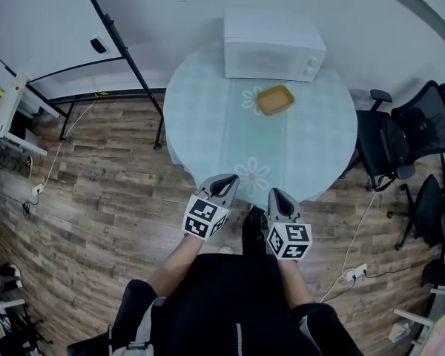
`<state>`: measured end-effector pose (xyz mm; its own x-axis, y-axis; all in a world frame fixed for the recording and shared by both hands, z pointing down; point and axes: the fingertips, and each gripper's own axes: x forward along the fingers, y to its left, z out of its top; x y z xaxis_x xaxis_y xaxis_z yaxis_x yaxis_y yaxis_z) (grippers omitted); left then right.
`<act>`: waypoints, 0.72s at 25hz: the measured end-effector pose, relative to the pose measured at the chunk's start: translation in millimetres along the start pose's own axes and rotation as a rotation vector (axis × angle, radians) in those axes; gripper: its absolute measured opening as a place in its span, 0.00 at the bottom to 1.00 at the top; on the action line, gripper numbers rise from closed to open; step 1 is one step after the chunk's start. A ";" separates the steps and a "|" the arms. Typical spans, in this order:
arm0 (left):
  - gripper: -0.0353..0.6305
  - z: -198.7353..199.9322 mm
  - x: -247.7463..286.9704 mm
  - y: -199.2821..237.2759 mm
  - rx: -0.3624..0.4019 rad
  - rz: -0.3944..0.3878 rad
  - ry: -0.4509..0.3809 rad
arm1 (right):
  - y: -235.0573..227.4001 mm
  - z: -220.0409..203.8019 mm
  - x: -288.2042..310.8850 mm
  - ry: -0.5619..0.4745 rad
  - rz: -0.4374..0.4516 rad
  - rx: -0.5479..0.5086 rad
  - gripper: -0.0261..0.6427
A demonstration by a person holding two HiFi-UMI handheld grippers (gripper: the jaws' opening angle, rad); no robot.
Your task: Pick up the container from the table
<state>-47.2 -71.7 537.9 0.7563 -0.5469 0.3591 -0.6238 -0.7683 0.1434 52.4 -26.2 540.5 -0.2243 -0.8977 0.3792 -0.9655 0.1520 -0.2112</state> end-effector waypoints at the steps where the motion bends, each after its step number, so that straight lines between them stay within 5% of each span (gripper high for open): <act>1: 0.08 3.8 9.1 4.7 0.000 0.004 0.002 | -5.8 4.7 8.4 0.000 0.005 0.000 0.08; 18: 0.08 65.4 155.3 76.2 -0.069 0.087 0.036 | -101.8 86.2 139.7 0.065 0.116 -0.052 0.08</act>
<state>35.7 -236.9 544.3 0.6919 -0.5974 0.4055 -0.6999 -0.6930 0.1732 130.8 -202.8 537.3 -0.3411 -0.8444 0.4132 -0.9379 0.2759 -0.2105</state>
